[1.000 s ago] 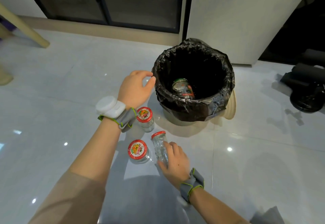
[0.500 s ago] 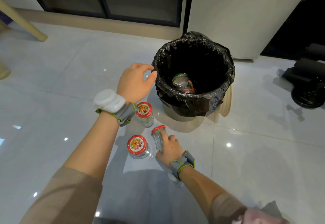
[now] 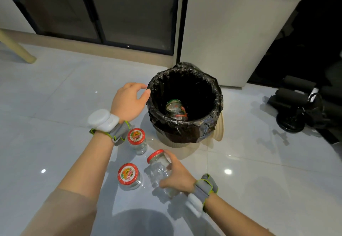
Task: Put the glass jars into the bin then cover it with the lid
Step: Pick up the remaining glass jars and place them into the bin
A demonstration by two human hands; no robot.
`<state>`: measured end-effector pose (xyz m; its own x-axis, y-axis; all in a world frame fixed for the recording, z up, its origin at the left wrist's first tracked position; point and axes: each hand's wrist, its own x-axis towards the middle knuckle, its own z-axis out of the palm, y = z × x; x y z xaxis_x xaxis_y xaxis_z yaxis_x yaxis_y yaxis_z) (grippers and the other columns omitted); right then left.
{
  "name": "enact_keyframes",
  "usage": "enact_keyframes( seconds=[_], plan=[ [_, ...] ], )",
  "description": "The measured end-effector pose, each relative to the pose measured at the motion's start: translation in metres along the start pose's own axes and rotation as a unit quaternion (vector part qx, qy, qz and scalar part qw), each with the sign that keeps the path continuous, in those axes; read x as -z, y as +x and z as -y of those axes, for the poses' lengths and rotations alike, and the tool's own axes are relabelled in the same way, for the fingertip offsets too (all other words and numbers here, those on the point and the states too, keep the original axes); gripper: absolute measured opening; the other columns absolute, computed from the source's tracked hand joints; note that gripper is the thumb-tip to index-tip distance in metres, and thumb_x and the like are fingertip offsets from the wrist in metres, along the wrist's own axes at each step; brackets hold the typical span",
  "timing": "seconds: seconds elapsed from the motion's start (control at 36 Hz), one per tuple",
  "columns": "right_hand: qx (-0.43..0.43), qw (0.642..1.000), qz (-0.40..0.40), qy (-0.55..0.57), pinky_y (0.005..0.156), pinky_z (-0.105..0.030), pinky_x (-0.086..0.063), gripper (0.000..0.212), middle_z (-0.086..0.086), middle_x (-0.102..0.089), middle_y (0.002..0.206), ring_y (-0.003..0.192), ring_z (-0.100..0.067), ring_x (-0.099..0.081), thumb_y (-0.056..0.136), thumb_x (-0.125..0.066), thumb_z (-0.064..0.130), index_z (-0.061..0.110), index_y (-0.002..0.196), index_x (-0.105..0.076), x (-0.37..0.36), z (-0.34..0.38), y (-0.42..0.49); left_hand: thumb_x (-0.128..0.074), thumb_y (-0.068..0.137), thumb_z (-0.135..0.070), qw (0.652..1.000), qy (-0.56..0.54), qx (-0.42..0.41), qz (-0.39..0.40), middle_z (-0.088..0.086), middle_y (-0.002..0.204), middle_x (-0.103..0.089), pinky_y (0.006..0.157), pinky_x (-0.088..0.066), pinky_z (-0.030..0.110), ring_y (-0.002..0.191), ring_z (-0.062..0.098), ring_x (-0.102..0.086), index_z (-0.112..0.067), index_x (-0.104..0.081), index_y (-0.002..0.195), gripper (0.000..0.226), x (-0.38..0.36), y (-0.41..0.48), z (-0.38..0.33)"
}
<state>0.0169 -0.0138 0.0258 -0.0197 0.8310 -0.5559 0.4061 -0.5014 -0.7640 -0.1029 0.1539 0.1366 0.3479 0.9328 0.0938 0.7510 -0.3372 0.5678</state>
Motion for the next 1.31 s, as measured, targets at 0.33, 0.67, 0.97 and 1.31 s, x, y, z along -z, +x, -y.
enact_keyframes(
  seconds=[0.33, 0.67, 0.97, 1.31],
  plan=[
    [0.098, 0.936, 0.254, 0.224, 0.07, -0.027, -0.056, 0.096, -0.009, -0.054, 0.116, 0.089, -0.023, -0.064, 0.065, -0.056, -0.021, 0.036, 0.139, -0.034, 0.082, 0.044, -0.041, -0.046, 0.092, -0.03, 1.0, -0.02, -0.011, -0.022, 0.015, 0.128, -0.057, 0.1, -0.034, 0.032, 0.12, 0.03, -0.049, -0.013, -0.057, 0.12, 0.035, -0.015, 0.018, -0.008],
    [0.166, 0.873, 0.097, 0.448, 0.078, -0.045, -0.058, 0.088, -0.009, -0.07, 0.097, 0.087, -0.025, -0.069, 0.052, -0.084, 0.0, 0.019, 0.131, -0.049, 0.141, 0.097, -0.018, -0.031, 0.095, -0.042, 0.999, 0.006, 0.03, 0.042, 0.022, 0.151, -0.025, 0.115, -0.019, 0.048, 0.142, 0.035, -0.018, -0.019, -0.034, 0.139, 0.05, -0.034, 0.021, -0.009],
    [0.059, 0.968, -0.128, 0.207, 0.064, -0.039, -0.048, 0.072, -0.012, -0.054, 0.09, 0.083, -0.029, -0.057, 0.065, -0.067, -0.016, 0.012, 0.127, -0.044, 0.194, 0.104, 0.046, -0.021, 0.094, -0.048, 0.995, 0.048, 0.022, 0.085, 0.014, 0.158, -0.006, 0.115, -0.002, 0.057, 0.144, 0.036, 0.003, -0.028, -0.02, 0.144, 0.054, -0.05, 0.028, -0.009],
    [0.017, 0.952, 0.003, -0.304, 0.064, -0.03, -0.042, 0.062, -0.002, -0.047, 0.098, 0.09, -0.021, -0.049, 0.062, -0.08, -0.003, 0.01, 0.111, -0.044, 0.19, 0.112, 0.096, -0.02, 0.095, -0.046, 0.996, 0.052, 0.01, 0.076, 0.014, 0.157, -0.009, 0.116, 0.0, 0.055, 0.144, 0.036, 0.002, -0.027, -0.023, 0.143, 0.052, -0.062, 0.034, -0.006]
  ],
)
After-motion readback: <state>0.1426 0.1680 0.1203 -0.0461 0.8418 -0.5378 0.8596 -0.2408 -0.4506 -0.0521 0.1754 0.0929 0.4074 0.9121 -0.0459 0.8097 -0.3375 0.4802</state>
